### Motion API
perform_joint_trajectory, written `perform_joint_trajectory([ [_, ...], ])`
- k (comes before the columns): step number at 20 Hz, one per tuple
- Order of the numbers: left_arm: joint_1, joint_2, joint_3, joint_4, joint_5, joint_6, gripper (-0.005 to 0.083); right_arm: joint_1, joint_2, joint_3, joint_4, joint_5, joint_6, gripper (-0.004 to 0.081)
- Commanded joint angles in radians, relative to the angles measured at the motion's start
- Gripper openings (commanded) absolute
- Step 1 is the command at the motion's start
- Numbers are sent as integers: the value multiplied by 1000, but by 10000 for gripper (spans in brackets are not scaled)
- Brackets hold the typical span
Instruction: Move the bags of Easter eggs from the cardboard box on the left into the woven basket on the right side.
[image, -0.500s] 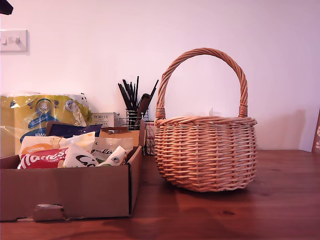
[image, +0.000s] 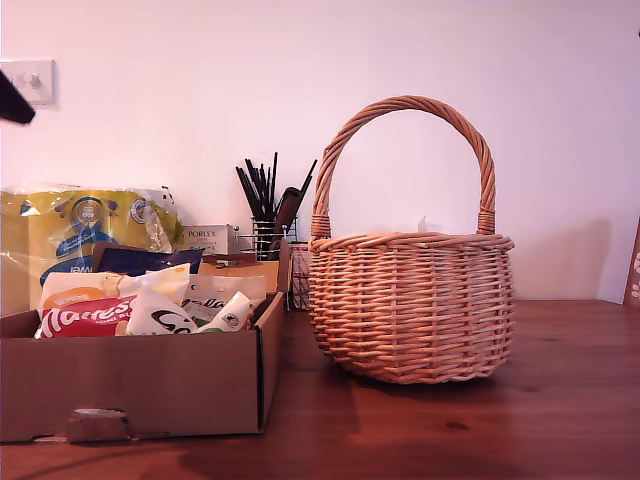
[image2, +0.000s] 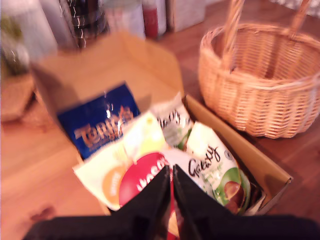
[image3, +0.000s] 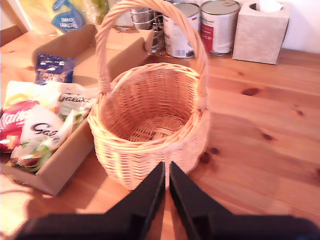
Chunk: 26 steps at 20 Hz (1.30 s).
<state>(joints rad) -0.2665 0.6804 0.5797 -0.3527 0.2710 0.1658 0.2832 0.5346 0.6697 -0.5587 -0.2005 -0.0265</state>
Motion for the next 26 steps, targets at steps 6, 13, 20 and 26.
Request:
perform_joint_trajectory([
  [6, -23, 45, 202, -239, 129, 349, -21, 74, 96, 22, 36, -206, -74, -13],
  [13, -74, 191, 246, -373, 129, 551, -21, 394, 300, 47, 92, -179, -157, -13],
  [20, -90, 322, 246, -333, 149, 636, 263, 429, 345, 47, 106, -147, -157, -13],
  [26, -150, 489, 246, -81, 139, 653, 695, 429, 345, 47, 104, -148, -157, -13],
])
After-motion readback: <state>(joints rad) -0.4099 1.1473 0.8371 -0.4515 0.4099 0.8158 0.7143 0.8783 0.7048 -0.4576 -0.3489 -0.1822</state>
